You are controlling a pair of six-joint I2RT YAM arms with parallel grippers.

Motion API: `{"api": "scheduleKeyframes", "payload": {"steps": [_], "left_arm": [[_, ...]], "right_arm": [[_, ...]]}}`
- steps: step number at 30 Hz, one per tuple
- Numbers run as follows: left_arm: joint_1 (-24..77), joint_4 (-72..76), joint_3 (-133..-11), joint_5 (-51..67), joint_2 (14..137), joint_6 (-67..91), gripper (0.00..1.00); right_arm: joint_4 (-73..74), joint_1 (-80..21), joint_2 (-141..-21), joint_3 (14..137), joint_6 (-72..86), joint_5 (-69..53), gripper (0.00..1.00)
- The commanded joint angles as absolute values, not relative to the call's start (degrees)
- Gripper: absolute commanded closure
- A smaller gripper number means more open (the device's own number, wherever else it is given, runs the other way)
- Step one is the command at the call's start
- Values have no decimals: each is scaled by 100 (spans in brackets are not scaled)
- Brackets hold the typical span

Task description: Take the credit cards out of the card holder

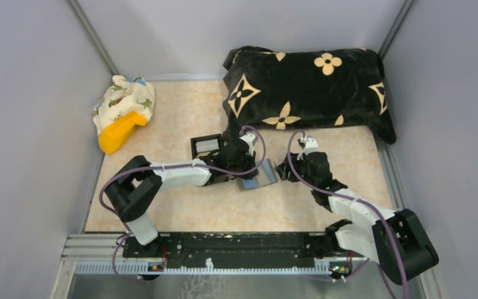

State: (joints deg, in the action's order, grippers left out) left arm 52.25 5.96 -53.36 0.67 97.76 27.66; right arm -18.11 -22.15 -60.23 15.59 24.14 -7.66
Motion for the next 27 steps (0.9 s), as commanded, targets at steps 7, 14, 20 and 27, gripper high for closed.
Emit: {"api": "scheduleKeyframes", "payload": {"steps": [7,14,20,27], "left_arm": [[5207,597,-5236,157,9910,2849,99],[5212,642,-5132,156,9855,2864,100],[5198,705,-5057,166,9852,2878,100],[5189,752,-5079,211,9870,2845,100]], "right_arm": [[-1984,-2812,-6950,2414,1962,-153,53],[-1961,-2815,-7541,2704,1854,-3,68],[-1921,-2808,-7390,2547,2029,303,100],[-1423,-2736,-6811,2445,2065,942,100]]}}
